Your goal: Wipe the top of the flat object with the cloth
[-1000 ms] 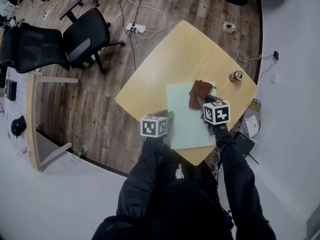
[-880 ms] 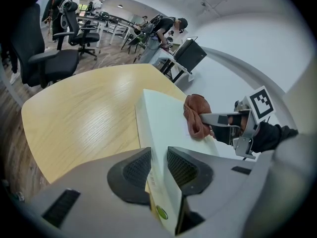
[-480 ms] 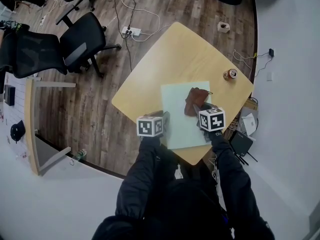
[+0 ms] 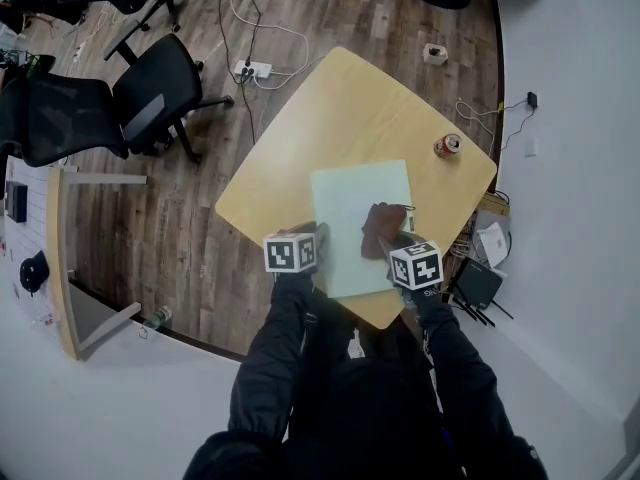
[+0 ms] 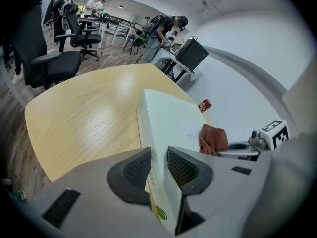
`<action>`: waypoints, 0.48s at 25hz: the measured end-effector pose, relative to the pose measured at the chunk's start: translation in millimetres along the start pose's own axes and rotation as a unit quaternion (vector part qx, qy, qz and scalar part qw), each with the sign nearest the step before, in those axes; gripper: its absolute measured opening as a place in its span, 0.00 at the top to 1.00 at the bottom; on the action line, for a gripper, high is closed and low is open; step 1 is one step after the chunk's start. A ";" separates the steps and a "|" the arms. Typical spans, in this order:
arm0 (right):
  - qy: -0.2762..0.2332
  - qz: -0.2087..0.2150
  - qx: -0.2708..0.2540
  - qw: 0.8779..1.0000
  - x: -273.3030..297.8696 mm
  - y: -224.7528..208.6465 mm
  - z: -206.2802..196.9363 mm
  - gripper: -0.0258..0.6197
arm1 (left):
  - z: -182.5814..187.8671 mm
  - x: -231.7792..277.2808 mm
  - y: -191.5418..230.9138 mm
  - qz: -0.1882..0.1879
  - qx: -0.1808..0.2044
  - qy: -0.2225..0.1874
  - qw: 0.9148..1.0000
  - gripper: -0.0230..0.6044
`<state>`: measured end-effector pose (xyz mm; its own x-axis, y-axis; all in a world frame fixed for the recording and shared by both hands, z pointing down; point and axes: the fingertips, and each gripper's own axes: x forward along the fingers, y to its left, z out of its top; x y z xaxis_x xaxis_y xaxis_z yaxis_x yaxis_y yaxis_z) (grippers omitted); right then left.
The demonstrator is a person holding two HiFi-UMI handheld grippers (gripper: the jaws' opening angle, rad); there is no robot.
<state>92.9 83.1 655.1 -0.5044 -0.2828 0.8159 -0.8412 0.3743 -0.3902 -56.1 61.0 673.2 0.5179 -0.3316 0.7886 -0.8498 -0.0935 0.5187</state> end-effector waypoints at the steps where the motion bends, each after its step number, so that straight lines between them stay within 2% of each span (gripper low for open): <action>1: 0.002 0.002 0.000 1.000 -2.5 1.5 -5.8 0.85 | -0.5 0.1 -0.3 0.000 0.000 0.000 1.000 0.77; 12: 0.024 0.010 -0.018 0.999 -24.4 14.7 -60.2 0.85 | -2.3 1.5 -0.5 0.004 0.003 0.002 1.000 0.77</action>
<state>104.6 148.7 655.2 -0.5106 -0.2321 0.8279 -0.8228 0.4114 -0.3921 -54.7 62.7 674.9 0.5112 -0.3288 0.7941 -0.8546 -0.0959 0.5104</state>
